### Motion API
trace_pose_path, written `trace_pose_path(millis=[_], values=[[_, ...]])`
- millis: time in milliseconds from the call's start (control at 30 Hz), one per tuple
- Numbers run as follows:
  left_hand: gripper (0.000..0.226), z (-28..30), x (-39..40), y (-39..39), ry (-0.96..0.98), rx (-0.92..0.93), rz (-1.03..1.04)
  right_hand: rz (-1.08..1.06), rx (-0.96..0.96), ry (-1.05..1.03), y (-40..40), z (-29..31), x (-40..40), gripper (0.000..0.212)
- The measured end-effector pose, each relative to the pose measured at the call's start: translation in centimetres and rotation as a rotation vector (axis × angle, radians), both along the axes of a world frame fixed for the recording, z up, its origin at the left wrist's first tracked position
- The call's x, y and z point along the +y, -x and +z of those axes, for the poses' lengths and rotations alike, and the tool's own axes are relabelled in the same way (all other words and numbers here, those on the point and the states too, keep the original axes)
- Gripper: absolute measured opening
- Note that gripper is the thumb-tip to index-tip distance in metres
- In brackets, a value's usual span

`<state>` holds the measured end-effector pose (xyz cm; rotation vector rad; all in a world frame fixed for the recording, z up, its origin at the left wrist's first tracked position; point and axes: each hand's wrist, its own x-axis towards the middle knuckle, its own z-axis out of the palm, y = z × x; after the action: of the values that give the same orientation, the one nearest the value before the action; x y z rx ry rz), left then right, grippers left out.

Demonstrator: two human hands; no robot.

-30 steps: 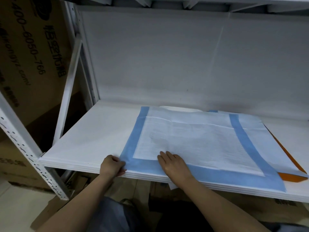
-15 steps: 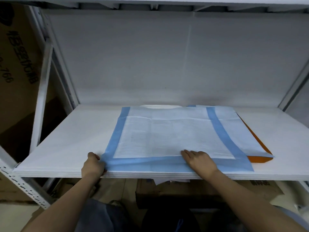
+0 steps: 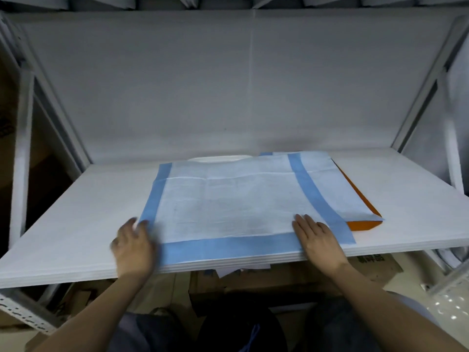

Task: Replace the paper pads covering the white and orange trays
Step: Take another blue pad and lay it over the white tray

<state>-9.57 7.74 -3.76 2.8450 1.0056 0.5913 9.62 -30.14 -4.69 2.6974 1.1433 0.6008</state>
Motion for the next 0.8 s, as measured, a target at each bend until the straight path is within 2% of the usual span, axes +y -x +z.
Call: trace_pose_path(millis=[67, 133, 233, 333, 533, 633, 733, 800], values=[[0.050, 0.7, -3.2, -2.7, -0.124, 0.022, -0.289, -0.049, 0.018, -0.026, 0.1, 0.0, -0.5, 0.068], [0.056, 1.7, -7.6, -5.5, -0.109, 0.112, -0.492, -0.084, 0.029, -0.032, -0.1, -0.1, -1.4, 0.068], [0.082, 2.1, -14.1, -8.7, -0.038, 0.270, -0.726, -0.135, 0.022, -0.011, -0.9, -0.2, -2.9, 0.066], [0.067, 1.5, -19.0, -11.0, -0.054, 0.439, -0.806, -0.158, -0.030, -0.005, -1.9, -0.2, -4.8, 0.056], [0.068, 0.0, -23.4, -13.1, -0.112, 0.538, -0.866, -0.206, -0.073, -0.096, -3.3, -0.8, -7.8, 0.040], [0.070, -0.4, -23.5, -13.3, -0.161, 0.543, -0.863, -0.411, 0.088, -0.316, -2.8, -1.1, -8.9, 0.043], [0.071, -0.4, -23.5, -13.6, -0.198, 0.505, -0.878, -0.647, 0.204, -0.649, -2.5, -1.2, -9.1, 0.032], [0.072, -0.4, -23.6, -13.8, -0.220, 0.479, -0.900, -0.732, 0.334, -0.926, -2.3, -0.8, -9.0, 0.030]])
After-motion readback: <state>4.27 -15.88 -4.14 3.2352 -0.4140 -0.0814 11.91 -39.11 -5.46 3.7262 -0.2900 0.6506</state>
